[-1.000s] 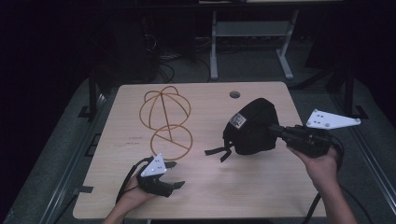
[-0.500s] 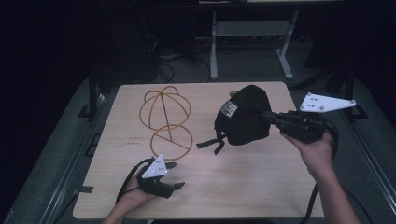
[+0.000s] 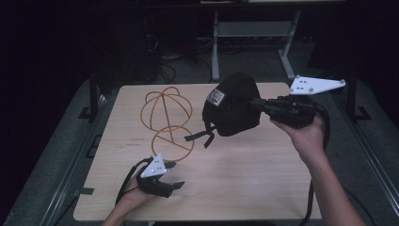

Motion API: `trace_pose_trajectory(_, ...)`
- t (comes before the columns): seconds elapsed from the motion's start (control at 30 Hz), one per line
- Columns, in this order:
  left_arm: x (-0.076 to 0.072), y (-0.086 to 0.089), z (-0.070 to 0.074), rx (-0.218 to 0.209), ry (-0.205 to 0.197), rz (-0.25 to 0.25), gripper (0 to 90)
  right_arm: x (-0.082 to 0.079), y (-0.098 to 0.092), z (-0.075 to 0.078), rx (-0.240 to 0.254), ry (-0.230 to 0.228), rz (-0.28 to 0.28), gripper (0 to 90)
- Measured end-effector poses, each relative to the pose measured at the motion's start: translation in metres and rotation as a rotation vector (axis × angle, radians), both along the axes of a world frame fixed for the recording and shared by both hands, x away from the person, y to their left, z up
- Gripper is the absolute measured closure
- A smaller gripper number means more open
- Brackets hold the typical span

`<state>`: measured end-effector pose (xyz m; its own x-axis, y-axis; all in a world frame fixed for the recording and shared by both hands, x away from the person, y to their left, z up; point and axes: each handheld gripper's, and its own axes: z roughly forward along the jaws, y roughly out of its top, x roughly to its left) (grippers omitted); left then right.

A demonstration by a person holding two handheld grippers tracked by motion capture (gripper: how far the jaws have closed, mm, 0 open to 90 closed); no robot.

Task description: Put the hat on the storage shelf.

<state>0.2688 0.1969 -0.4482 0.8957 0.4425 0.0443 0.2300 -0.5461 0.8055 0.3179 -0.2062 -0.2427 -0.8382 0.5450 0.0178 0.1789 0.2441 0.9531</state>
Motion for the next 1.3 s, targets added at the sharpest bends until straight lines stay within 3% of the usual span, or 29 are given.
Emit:
trace_pose_trajectory(0.47,0.001,0.002,0.000,0.012,0.006,0.002,25.5,0.020,0.045,0.027,-0.038,-0.019,0.070,87.3)
trace_pose_trajectory(0.7,0.001,0.003,0.001,-0.002,0.006,0.010,25.6,0.028,0.069,0.037,-0.065,-0.032,0.111,87.3)
trace_pose_trajectory(1.3,0.000,0.001,0.003,-0.017,-0.014,0.010,25.7,0.068,0.121,0.045,-0.066,0.030,0.189,87.3)
